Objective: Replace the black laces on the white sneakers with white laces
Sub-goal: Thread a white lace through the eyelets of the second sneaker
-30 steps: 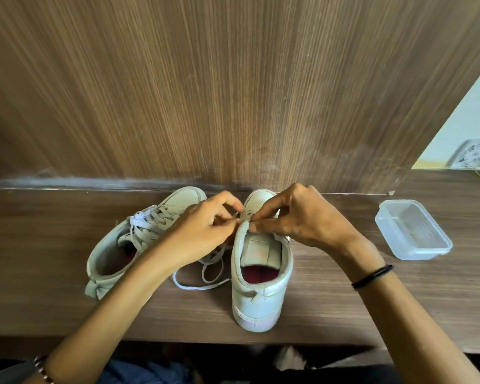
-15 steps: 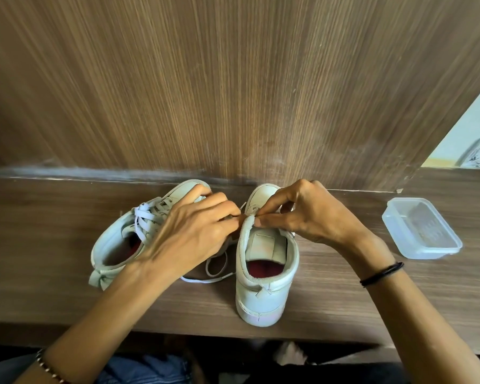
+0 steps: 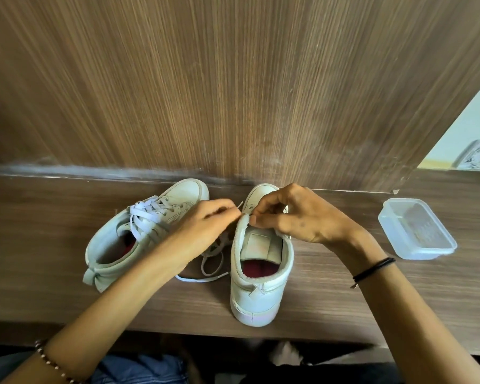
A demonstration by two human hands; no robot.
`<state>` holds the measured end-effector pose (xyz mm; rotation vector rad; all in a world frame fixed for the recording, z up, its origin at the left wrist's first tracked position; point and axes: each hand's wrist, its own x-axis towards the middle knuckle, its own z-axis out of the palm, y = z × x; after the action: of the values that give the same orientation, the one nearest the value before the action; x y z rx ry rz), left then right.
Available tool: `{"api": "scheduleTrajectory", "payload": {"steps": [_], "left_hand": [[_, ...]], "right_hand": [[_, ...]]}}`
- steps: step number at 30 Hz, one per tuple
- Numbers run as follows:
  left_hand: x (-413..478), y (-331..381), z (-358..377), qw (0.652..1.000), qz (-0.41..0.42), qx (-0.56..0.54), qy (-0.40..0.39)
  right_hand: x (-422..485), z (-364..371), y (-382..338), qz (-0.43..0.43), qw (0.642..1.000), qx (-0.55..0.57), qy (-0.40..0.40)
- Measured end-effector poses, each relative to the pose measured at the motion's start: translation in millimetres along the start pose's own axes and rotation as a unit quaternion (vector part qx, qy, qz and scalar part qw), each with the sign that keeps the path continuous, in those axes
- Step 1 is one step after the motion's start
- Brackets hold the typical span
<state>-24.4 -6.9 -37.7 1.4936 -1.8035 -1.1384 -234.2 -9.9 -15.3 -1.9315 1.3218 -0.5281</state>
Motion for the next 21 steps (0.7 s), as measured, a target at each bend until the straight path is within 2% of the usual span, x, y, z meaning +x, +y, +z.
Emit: {"api": "scheduleTrajectory", "payload": {"steps": [1, 2, 5, 8, 12, 15, 21], "left_hand": [[1.4, 1.5, 2.1, 0.992, -0.090, -0.090, -0.005], [2.2, 2.8, 2.8, 0.981, -0.141, -0.132, -0.009], [1.4, 7.5, 4.1, 0.976, -0.172, -0.134, -0.023], [0.1, 7.3, 0.9, 0.982, -0.147, -0.115, -0.021], [-2.7, 5.5, -6.5, 0.988, -0.095, -0.100, -0.071], [-3.4, 5.9, -11.3, 0.995, -0.053, -0.055, -0.062], [-0.6, 4.4, -3.0, 0.997, -0.007, -0.074, -0.022]], "right_hand": [[0.8, 1.3, 0.5, 0.023, 0.999, 0.020, -0.010], [1.5, 2.1, 0.9, 0.039, 0.999, 0.035, -0.016], [-1.7, 1.0, 1.0, 0.049, 0.997, 0.066, 0.007], [-9.4, -8.8, 8.4, 0.072, 0.992, 0.073, 0.079], [-20.8, -22.7, 16.2, 0.099, 0.985, 0.085, 0.114], [-25.3, -22.3, 19.3, 0.131, 0.980, 0.092, 0.117], [-28.4, -17.2, 5.6, 0.152, 0.973, 0.159, 0.069]]}}
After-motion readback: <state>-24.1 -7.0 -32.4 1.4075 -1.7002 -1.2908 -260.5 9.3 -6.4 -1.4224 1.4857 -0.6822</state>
